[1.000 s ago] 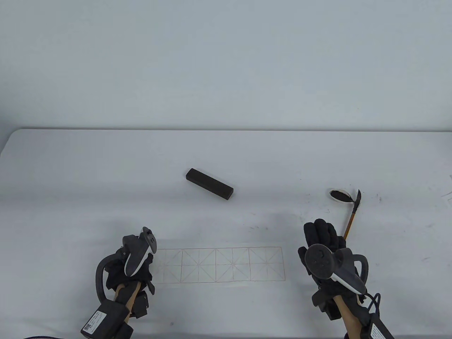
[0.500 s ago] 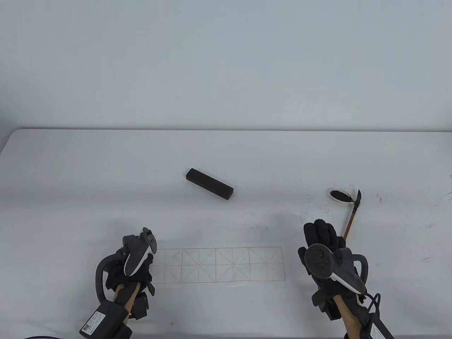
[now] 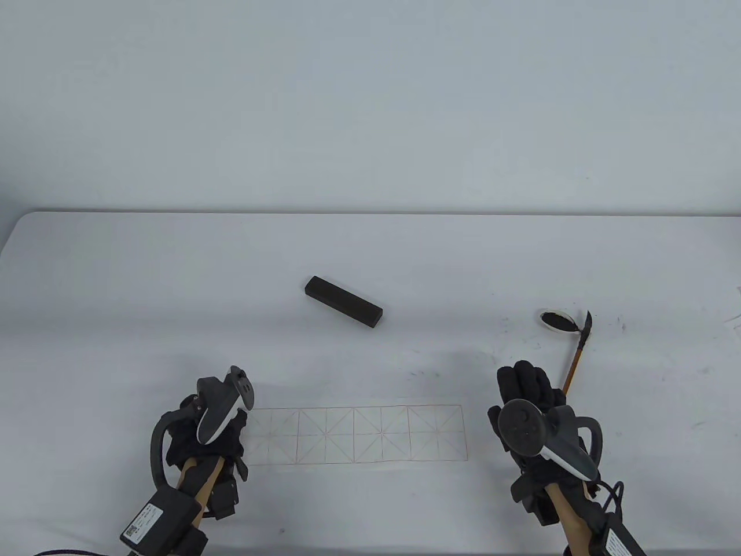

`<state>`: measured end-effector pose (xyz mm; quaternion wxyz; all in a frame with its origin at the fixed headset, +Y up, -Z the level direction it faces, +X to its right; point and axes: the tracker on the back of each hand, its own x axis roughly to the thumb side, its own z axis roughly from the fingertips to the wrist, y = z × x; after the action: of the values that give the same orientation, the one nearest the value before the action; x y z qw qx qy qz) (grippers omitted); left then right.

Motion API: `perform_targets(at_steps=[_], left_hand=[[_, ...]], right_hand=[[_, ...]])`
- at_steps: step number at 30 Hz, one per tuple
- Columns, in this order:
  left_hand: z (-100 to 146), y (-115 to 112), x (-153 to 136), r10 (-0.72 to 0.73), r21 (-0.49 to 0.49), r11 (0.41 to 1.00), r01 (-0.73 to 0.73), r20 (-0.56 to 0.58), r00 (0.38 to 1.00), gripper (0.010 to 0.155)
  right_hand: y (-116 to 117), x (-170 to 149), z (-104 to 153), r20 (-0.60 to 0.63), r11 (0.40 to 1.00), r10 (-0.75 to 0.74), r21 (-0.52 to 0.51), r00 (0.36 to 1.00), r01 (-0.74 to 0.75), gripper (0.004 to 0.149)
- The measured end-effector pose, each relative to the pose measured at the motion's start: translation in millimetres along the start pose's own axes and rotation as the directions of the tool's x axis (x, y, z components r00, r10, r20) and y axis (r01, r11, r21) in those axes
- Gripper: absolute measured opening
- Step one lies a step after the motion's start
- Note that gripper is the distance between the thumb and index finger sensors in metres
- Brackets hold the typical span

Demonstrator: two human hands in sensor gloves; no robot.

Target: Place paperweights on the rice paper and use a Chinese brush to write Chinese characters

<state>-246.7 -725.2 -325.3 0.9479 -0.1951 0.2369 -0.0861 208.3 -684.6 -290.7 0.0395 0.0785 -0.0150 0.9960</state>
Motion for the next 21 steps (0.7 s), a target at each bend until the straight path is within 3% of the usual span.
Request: perform_targets(at_steps=[5, 10, 15, 21], left_hand=[[-4, 22, 11, -0.002, 0.038, 0.999, -0.001, 0.069, 0.998, 0.083], [-15, 44, 38, -0.042, 0.138, 0.99, 0.028, 0.098, 0.994, 0.083], [-27, 61, 80, -0.151, 0.208, 0.969, 0.134, 0.069, 0.986, 0.083], [-49, 72, 135, -0.242, 0.212, 0.951, 0.226, 0.049, 0.969, 0.083]], right_hand=[[-2, 0, 1, 0.004, 1.0, -0.014, -0.004, 1.0, 0.014, 0.067], [-4, 3, 2, 0.014, 1.0, -0.015, -0.008, 1.0, 0.015, 0.067], [-3, 4, 2, 0.023, 1.0, -0.012, -0.002, 1.0, 0.012, 0.067], [-3, 7, 2, 0.038, 1.0, -0.008, -0.003, 0.999, 0.008, 0.067]])
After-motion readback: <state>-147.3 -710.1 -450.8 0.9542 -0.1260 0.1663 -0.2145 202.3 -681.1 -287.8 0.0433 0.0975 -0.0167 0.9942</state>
